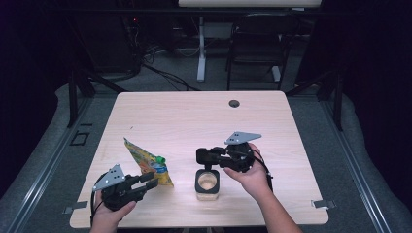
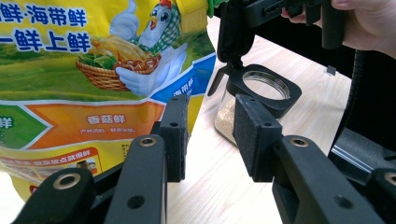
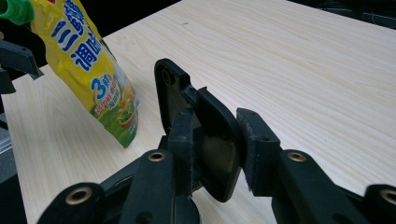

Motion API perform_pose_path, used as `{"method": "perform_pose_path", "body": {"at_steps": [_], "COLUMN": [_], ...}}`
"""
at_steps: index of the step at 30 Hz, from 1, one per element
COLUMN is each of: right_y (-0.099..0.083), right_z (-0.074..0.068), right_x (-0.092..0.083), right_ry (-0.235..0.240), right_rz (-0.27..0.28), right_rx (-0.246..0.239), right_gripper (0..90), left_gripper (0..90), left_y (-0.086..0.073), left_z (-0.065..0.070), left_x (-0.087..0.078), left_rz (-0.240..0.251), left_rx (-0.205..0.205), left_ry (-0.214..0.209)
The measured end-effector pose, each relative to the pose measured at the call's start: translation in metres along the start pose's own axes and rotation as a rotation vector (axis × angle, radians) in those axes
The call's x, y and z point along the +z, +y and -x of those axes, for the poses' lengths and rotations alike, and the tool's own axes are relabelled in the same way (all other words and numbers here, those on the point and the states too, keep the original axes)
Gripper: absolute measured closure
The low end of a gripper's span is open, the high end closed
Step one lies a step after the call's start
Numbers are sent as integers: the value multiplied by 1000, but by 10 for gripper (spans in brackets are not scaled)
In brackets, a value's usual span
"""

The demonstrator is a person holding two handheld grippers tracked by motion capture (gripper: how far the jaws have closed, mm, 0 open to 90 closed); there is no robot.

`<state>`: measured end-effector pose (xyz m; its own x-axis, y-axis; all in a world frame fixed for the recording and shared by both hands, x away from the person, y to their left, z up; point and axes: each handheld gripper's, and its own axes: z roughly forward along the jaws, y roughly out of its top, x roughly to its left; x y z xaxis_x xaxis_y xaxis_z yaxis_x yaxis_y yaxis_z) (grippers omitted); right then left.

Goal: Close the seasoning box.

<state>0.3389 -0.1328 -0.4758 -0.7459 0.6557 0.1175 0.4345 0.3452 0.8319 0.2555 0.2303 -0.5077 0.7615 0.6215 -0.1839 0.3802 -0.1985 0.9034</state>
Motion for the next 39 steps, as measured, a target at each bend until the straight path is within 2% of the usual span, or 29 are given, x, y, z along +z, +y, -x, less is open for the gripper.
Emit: {"method": "perform_pose_path", "body": {"at_steps": [2,5,9,10,12,13,14,17,18,21,26,27,28,32,33,34,38,39], "right_y": [0,-2,-4,-5,-7,-8,-8,-11,-12,-14,-18,-19,-19,-22,-23,-24,-24,-25], "right_z": [0,0,1,2,1,1,1,0,-2,-4,-7,-8,-8,-11,-11,-11,-10,-10], "right_x": [-1,-2,-6,-7,-9,-10,-11,-13,-14,-17,-22,-23,-24,-26,-26,-26,-27,-27], "right_ry": [-2,3,2,2,-2,-4,-6,-12,-19,-30,-41,-42,-41,-49,-48,-46,-35,-36], "right_rz": [-1,4,7,3,9,11,8,16,23,20,25,33,30,47,47,56,69,74], "right_rx": [-3,-1,-1,-5,-2,-2,-6,-5,-2,-17,-28,-22,-28,-27,-33,-26,-16,-14], "right_gripper": [691,703,720,724,731,735,738,746,750,759,783,788,792,800,800,799,800,802], "left_gripper": [657,658,658,657,658,658,658,658,657,658,658,658,658,658,658,658,658,658], "left_y": [0,1,1,1,1,1,1,1,0,-1,0,0,-1,-2,-2,-2,-2,-2], "left_z": [0,-1,-1,1,1,3,2,3,5,6,8,8,9,12,12,14,19,20], "left_x": [0,-1,-1,0,0,1,1,2,4,5,6,6,6,8,9,10,14,15], "left_rz": [0,-15,-16,-4,-14,0,-16,-24,-13,-13,-18,-23,-22,-29,-28,-26,-33,-36], "left_rx": [0,9,11,8,10,10,15,13,12,11,17,19,19,17,21,16,23,21], "left_ry": [0,-29,-31,-16,-34,-8,-36,-40,-17,-15,-26,-42,-31,-37,-50,-38,-48,-63]}}
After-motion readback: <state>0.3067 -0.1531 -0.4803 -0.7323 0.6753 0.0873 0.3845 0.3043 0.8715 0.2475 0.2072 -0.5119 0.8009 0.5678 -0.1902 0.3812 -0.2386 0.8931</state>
